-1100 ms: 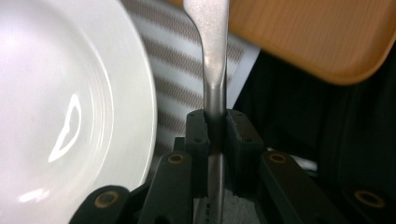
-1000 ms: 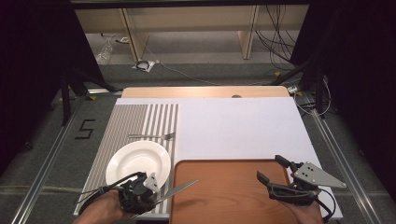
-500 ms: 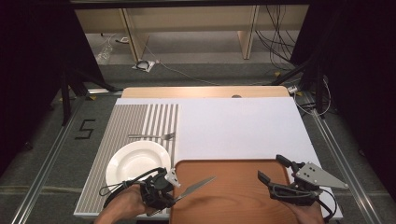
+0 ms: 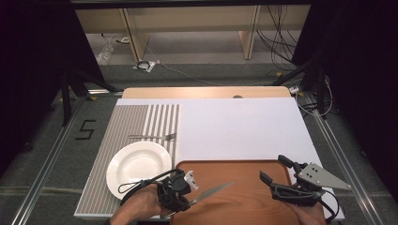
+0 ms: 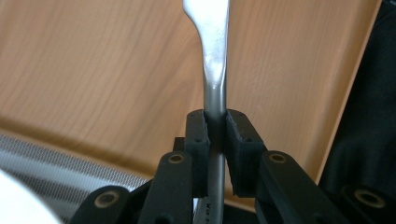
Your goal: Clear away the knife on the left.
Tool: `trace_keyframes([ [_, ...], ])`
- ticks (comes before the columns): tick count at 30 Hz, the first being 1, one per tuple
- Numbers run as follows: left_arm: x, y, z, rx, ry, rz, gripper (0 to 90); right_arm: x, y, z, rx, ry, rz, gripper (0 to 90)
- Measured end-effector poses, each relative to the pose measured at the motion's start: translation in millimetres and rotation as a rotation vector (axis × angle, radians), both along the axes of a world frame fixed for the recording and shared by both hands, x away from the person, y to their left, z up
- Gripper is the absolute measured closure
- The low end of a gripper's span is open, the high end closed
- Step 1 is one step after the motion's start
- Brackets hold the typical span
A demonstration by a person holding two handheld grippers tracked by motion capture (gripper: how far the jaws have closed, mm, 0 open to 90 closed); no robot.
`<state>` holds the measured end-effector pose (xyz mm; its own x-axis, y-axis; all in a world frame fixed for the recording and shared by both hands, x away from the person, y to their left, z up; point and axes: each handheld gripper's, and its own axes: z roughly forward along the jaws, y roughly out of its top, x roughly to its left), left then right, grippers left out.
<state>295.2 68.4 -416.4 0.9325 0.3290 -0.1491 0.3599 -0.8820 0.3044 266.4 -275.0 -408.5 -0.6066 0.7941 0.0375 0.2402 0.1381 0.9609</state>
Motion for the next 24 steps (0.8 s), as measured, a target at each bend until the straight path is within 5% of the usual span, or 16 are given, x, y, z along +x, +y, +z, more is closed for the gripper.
trace_keyframes([
  [24,-14.8,-50.7,-18.6,0.080,0.050,-0.117,79.3,-0.2,-0.8,0.2,-0.001,-0.002,0.001,18.2],
])
